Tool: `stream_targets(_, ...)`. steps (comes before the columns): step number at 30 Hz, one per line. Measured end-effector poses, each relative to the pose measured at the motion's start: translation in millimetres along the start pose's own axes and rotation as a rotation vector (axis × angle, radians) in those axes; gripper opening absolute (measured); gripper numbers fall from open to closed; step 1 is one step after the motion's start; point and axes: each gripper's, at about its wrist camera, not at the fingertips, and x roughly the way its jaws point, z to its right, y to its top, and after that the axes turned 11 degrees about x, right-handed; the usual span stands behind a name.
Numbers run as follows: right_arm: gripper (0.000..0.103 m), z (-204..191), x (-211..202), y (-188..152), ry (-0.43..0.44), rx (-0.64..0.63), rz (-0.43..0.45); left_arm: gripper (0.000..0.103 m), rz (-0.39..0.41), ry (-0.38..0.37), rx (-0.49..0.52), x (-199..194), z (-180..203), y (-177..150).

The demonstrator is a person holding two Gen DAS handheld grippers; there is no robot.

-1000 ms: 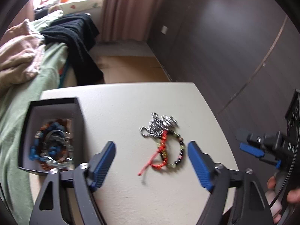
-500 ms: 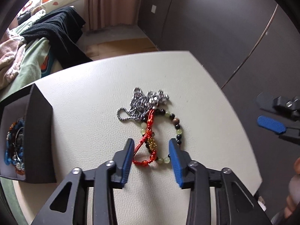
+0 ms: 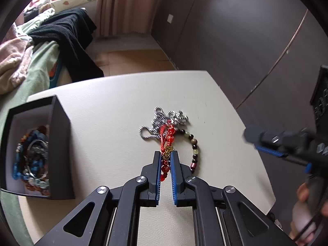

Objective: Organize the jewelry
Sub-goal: 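Grasp the red-string bracelet from the tangled pile with the left tool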

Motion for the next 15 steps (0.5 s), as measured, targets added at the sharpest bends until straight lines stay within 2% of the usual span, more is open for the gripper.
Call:
stream_targets(4, 0.063, -9.7, 11.6, -5.3, -0.015, -0.025, -0.018, 0.009, 0.025, -0.009, -0.02, -12.2, -8.4, 1.3)
stream_targets(8, 0.051, -19.7, 24.2, -9.6, -0.027, -0.048, -0.033, 0.009, 0.046, 0.0, -0.05, -24.1, -22.2, 0.9)
stream_targets(15, 0.035, -39.8, 41.5, -17.7, -0.006, -0.089, -0.064, 0.009, 0.076, 0.016, -0.119, -40.1, -50.2, 1.5)
